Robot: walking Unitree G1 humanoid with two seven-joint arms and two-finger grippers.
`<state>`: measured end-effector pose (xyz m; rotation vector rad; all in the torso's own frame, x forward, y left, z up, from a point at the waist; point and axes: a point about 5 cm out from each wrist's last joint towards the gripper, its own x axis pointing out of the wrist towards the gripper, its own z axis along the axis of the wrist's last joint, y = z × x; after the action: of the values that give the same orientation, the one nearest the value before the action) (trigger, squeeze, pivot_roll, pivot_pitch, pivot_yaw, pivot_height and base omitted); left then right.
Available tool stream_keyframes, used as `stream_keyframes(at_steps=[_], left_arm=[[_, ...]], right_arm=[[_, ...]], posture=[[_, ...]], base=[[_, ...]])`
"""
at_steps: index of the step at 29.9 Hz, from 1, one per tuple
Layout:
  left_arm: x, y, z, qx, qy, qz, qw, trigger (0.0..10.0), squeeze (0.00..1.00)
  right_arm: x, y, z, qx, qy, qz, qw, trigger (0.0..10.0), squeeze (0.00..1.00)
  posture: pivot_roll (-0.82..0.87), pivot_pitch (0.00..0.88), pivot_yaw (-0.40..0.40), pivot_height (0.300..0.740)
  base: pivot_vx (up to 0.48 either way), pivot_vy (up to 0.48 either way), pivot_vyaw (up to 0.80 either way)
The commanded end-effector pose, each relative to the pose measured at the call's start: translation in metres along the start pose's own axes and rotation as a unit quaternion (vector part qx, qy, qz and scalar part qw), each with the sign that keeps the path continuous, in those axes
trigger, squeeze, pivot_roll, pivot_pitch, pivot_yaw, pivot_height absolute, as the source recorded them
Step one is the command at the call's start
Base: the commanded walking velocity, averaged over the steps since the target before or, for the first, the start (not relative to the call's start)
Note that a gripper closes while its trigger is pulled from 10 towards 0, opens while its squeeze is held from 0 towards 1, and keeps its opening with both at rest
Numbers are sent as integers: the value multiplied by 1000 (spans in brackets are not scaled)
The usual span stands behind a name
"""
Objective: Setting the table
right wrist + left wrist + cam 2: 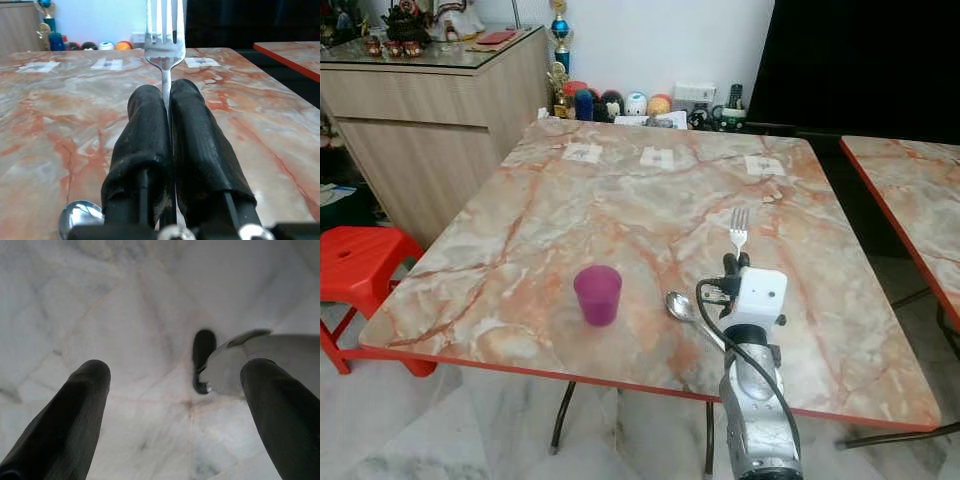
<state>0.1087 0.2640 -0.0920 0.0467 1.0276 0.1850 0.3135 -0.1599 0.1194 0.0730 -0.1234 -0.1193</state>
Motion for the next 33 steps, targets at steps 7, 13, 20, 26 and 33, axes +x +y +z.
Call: stream_keyframes(at_steps=[7, 13, 20, 26, 33], left_arm=[[3, -20, 0, 14, 6, -11, 1000, 10000, 0], [4, -25, 1, 13, 6, -15, 1000, 10000, 0], [3, -26, -4, 12, 11, -13, 1000, 10000, 0], [2, -24, -7, 10, 14, -11, 1000, 10000, 0], [3, -22, -1, 9, 10, -8, 1000, 10000, 0]], right_arm=[[0, -3, 2, -5, -4, -7, 1000, 10000, 0], [0, 0, 1, -1, 1, -4, 1000, 10000, 0], [0, 0, 4, -5, -9, -5, 1000, 10000, 0], [2, 0, 5, -4, -15, -7, 1000, 10000, 0], [5, 1, 8, 1, -21, -17, 1000, 10000, 0]], posture=[[61, 0, -37, 740], [63, 0, -39, 740], [61, 0, -42, 740], [56, 0, -30, 740], [50, 0, -18, 740]], base=[[0, -388, 0], [0, -389, -507], [0, -388, -209], [0, -386, 0], [0, -388, 0]])
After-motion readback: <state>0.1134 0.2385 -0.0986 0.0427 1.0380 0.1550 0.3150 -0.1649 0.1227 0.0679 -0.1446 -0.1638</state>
